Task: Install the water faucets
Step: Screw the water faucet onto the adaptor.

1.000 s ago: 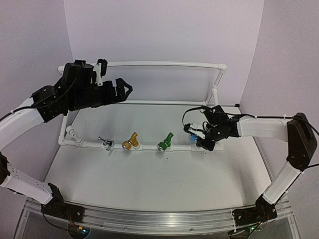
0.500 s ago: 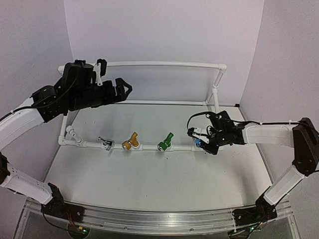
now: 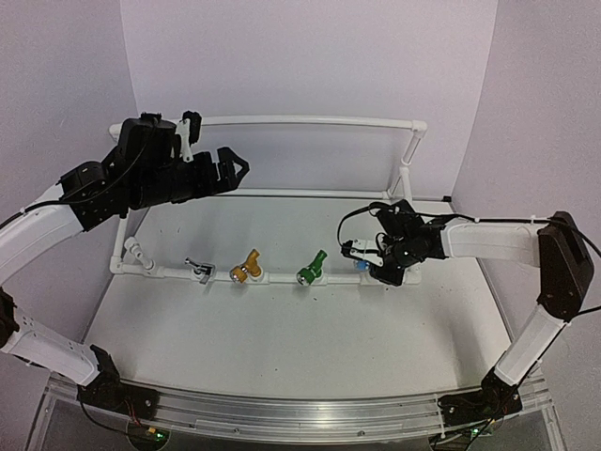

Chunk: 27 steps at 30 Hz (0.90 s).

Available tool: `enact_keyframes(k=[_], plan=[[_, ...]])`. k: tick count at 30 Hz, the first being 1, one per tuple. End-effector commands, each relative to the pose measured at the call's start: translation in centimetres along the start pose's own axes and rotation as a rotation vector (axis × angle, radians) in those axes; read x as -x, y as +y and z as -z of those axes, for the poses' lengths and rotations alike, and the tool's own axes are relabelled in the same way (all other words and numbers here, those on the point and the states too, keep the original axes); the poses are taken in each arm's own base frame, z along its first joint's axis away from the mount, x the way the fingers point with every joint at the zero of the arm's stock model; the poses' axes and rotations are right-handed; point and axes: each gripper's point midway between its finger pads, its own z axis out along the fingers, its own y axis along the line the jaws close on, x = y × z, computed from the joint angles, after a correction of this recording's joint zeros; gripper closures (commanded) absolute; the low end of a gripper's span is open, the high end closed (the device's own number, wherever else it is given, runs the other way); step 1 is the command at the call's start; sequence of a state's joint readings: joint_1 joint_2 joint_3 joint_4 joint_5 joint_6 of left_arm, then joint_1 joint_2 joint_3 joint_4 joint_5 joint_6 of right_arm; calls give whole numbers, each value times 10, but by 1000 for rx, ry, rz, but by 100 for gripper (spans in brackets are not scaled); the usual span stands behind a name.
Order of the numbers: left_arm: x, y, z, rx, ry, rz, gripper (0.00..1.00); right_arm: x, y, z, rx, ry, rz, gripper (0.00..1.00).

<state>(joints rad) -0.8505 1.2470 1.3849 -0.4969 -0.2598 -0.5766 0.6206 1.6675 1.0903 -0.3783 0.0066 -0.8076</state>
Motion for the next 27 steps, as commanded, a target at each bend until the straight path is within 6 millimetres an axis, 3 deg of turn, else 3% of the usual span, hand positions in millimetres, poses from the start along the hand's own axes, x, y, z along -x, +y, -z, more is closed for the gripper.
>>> enact_keyframes(k=[1, 5, 10, 16, 24, 27], plan=[[10, 3, 8, 6, -46, 10, 0, -62, 51, -3, 140, 194, 192, 100], [10, 4, 10, 6, -48, 4, 0, -69, 57, 2, 147, 180, 316, 100], [9, 4, 10, 4, -45, -1, 0, -66, 47, -5, 139, 203, 394, 100], [7, 5, 10, 1, -43, -2, 0, -47, 32, -11, 138, 201, 371, 100], [4, 11, 17, 5, -55, 11, 0, -64, 41, -11, 157, 258, 448, 100], [2, 12, 18, 3, -56, 13, 0, -67, 41, -14, 146, 284, 388, 100]])
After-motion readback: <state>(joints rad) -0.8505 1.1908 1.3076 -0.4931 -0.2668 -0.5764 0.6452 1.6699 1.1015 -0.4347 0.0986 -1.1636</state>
